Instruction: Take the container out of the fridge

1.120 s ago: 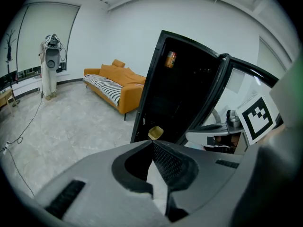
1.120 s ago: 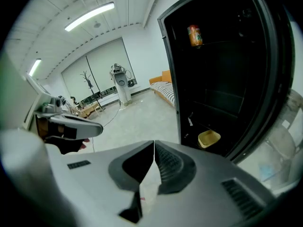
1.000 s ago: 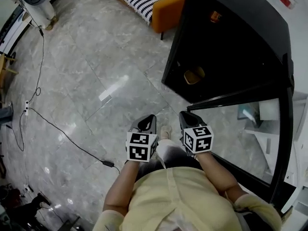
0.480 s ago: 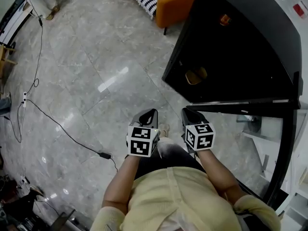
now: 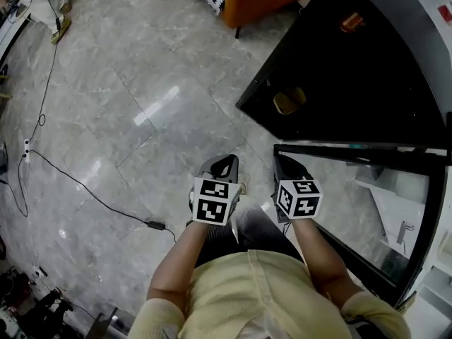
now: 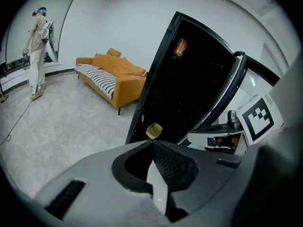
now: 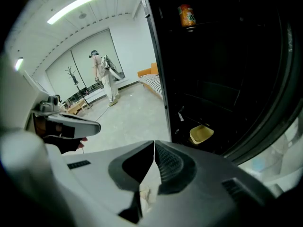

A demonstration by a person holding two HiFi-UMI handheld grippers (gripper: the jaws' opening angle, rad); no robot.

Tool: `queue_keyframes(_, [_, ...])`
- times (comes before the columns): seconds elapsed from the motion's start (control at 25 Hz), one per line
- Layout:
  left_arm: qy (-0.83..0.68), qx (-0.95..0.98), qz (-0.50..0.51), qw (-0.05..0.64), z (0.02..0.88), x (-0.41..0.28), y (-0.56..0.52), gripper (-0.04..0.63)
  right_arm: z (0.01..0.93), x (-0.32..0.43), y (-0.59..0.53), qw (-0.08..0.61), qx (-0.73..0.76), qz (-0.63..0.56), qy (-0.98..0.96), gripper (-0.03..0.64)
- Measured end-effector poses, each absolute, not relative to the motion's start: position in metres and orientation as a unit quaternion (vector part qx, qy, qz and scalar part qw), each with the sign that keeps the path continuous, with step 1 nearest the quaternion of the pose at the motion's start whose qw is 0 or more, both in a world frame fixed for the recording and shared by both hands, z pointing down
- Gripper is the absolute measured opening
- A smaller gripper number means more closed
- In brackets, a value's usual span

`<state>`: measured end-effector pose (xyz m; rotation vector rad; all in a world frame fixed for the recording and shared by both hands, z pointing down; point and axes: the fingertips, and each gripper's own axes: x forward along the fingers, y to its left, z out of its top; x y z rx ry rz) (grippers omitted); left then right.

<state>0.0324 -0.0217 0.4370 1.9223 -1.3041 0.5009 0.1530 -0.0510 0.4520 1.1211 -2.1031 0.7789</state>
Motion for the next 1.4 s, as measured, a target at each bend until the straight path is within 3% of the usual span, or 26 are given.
queue_keyframes(0.28, [-0.481,0.763,0.203,0.382,0.462,0.014,-0.024,0.021,0.472,0.134,-0.057,0.292,0.468,0.311,-0.774,0.029])
queue_keyframes(0.76, [-0.43,0.787,0.212,0.389,0.501,0.019,-0.029,0.021,0.513,0.138,-0.066,0.322,0.479,0.297,-0.761,0.029])
queue_keyframes(1.4, [-0.483,0.75,0.216,0.397,0.575,0.026,-0.058,0.023,0.584,0.16,-0.132,0.389,0.435,0.171,-0.794,0.029])
